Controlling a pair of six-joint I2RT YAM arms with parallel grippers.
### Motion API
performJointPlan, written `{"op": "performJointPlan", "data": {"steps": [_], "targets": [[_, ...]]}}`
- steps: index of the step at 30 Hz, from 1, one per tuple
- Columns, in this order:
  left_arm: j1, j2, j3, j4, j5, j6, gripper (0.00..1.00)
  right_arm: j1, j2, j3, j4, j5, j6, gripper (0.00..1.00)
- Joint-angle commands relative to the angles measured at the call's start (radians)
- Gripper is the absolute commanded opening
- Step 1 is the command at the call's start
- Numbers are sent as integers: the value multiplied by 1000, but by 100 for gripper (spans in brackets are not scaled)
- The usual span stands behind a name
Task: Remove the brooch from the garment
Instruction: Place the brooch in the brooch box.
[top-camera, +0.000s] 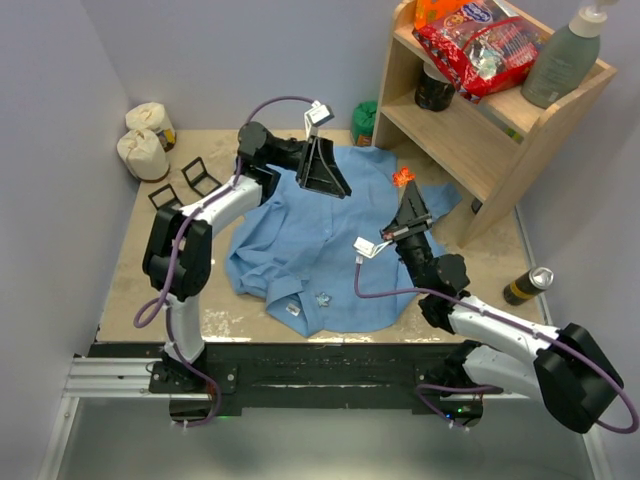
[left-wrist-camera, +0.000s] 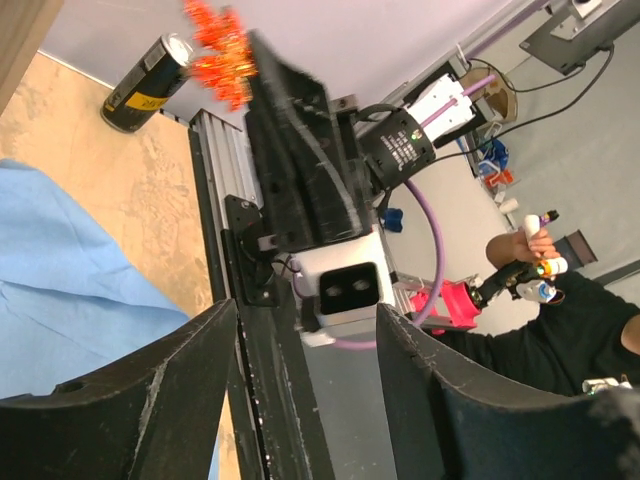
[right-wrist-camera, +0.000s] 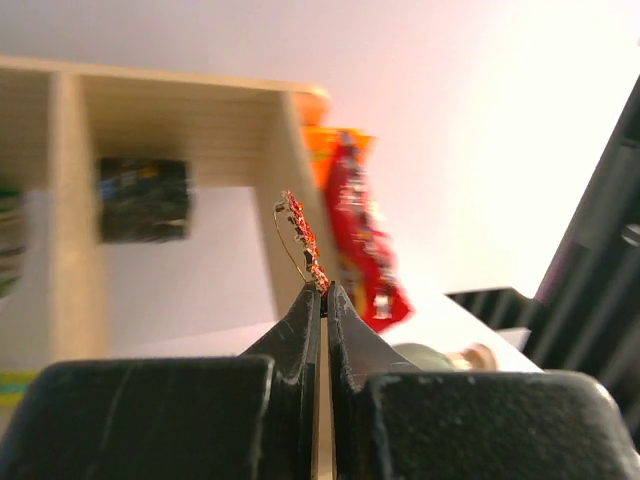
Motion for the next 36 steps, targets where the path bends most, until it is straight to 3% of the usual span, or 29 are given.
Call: {"op": "performJointPlan", "data": {"steps": [1,15,25,36], "targets": [[3,-45,-30,83,95,-39,63,25,-9,-45,397,-140,-96,0],[-40,-13,94,33,66,41,70,28,51,-99,596,-320,-93,0],[-75,94,125,50,64,52,70,29,22,-121,617,-306,-58,0],[-93,143,169,62,56,43,59,31,14,-142,600,-303,-44,0]]}}
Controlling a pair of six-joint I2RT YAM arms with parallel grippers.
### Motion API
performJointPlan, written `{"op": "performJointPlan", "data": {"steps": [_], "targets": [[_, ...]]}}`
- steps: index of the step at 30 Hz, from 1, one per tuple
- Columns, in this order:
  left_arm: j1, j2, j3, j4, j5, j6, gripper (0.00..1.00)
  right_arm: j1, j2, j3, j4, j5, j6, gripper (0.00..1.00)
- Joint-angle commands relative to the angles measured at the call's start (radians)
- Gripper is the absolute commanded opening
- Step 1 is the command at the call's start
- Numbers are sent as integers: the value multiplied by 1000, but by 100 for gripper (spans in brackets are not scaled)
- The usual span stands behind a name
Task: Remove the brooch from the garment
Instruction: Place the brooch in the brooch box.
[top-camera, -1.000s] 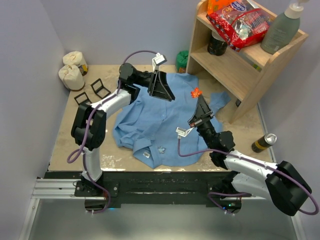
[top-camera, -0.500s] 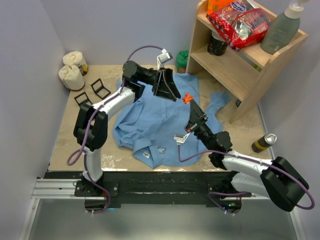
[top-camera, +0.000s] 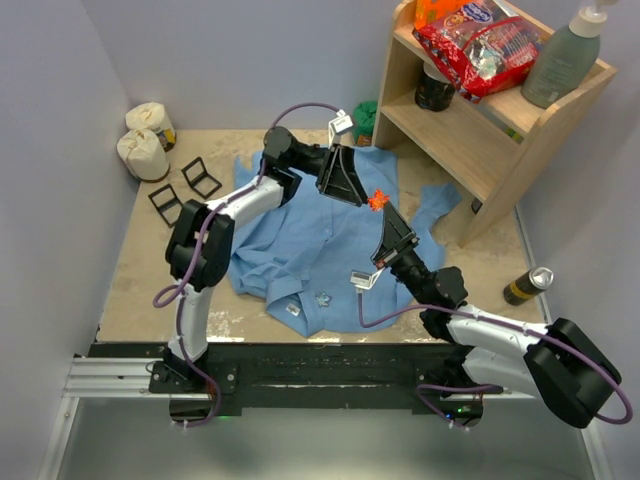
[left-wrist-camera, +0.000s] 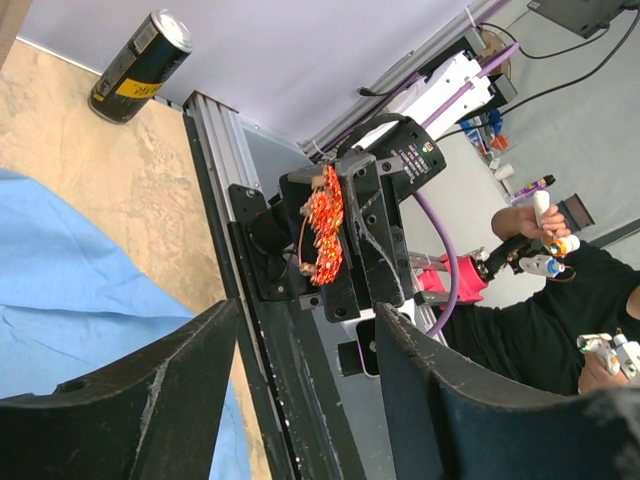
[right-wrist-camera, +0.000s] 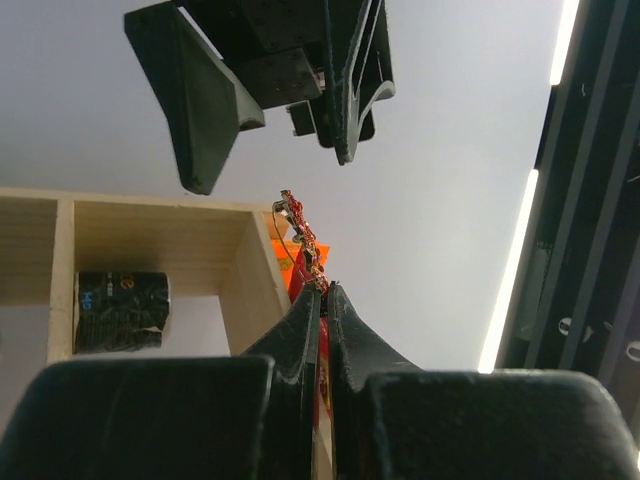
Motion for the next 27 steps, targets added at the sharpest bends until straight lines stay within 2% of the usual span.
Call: {"op": "performJointPlan", "data": {"steps": [1,9,17,27], "targets": [[-19,2,63,27,38,12,57,6,-4,-14,432,-14,26,0],[-72,-5,65,26,47,7,50,7,-7,-3,422,-6,39,0],[-78,-2,62,27,50,9,33,7,-27,-15,408,21,50,0],[-78,-1,68,26,51,10,30,7,-27,-12,405,29,53,0]]}}
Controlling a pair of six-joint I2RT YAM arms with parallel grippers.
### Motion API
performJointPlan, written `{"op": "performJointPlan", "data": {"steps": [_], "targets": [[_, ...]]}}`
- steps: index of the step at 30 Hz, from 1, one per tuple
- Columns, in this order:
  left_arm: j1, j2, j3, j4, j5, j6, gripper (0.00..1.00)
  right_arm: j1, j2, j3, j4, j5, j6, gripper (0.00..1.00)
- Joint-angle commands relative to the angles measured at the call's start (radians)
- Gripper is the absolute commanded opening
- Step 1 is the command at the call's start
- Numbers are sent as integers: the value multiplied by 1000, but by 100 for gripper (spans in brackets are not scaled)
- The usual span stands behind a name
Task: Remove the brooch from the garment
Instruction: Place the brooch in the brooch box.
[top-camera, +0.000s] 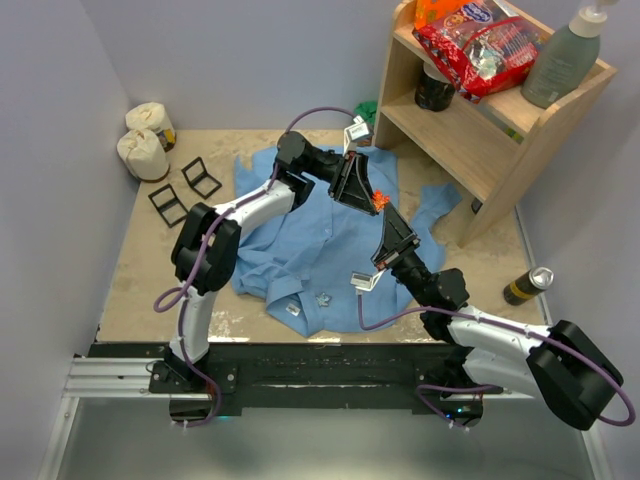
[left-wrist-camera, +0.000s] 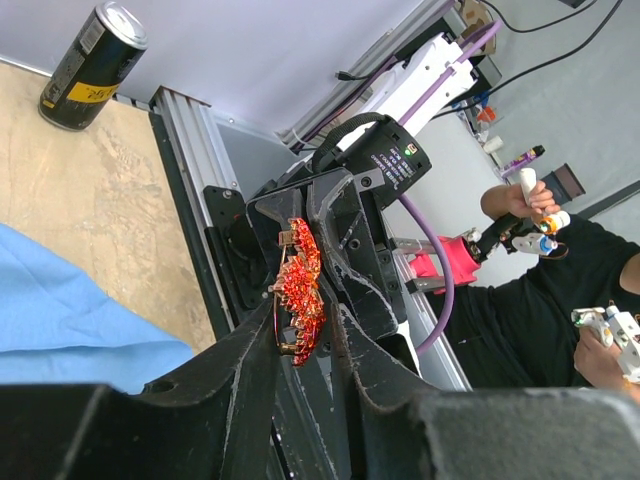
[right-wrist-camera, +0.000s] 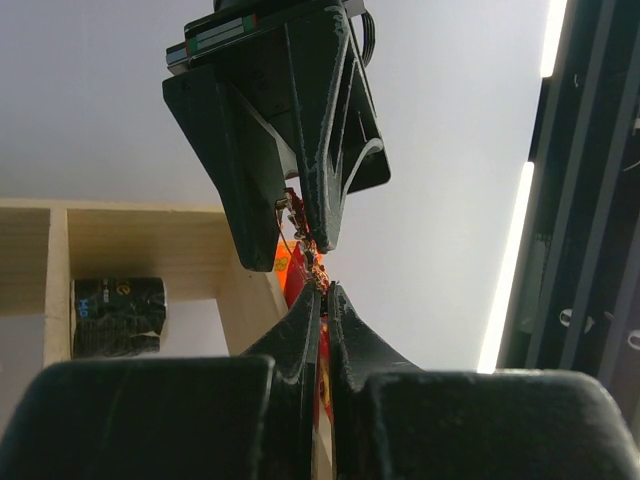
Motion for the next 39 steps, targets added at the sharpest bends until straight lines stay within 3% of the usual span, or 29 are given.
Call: {"op": "performJointPlan", "data": {"steps": [1,6,11,14,23,31,39], "targets": [[1,-4,37,25,57,10,30,1,-7,-2,392,24,34,0],[2,-7,37,27,58,6,30,1,2,10,392,29,34,0],[16,-16,25,36,55,-2,39,0,2,26,398,38,37,0],[28,-32,16,62,55,-22,40,1,1,32,397,47,41,0],[45,-27,34,65,49,-22,29,1,1,18,398,38,41,0],[59,-19,70,59,46,-22,27,0,-5,4,397,29,46,0],[73,-9,82,60,45,-20,39,3,1,0,406,15,49,0]]}}
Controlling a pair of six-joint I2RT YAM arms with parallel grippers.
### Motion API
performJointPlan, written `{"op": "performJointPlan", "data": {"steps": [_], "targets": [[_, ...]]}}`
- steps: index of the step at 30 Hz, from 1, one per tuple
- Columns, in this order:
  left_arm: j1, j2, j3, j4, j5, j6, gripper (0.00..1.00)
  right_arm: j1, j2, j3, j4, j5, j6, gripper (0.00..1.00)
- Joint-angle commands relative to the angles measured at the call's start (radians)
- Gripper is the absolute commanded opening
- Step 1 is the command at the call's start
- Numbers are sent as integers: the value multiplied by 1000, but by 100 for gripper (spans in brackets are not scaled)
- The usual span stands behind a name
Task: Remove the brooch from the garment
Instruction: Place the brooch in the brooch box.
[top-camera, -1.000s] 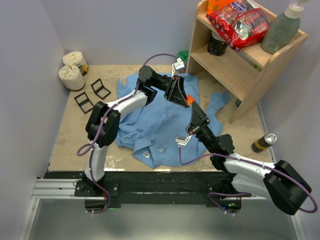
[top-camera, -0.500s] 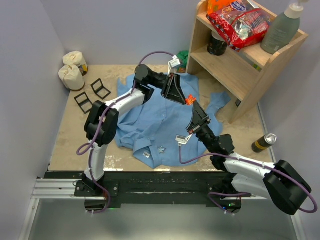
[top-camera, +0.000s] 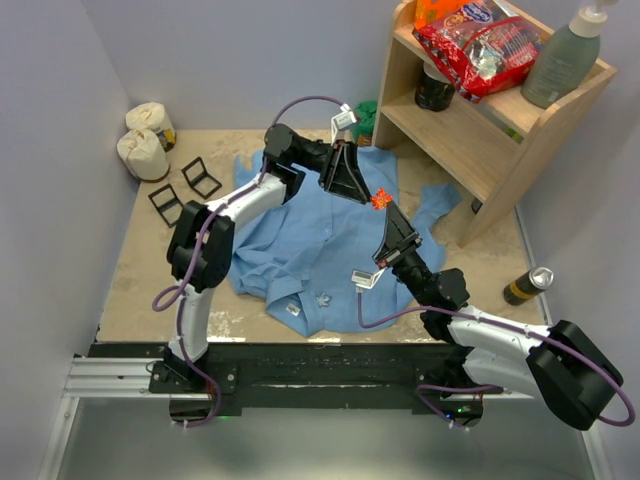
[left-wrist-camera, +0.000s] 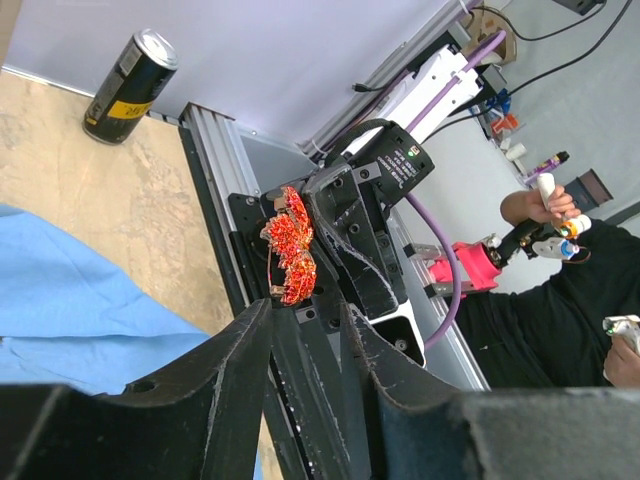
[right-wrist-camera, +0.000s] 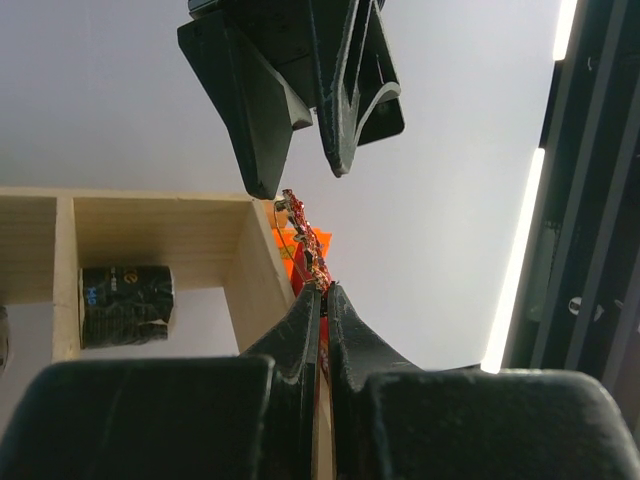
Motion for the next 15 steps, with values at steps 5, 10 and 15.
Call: {"op": "performJointPlan", "data": {"steps": [5,10,15], "targets": [[12,1,51,32,31,-11,40,8,10,6,402,-13,30,0],[12,5,51,31,29,-11,40,11,18,7,401,-12,29,0],[7,4,49,28,31,-11,39,14,23,15,401,-10,30,0]]}}
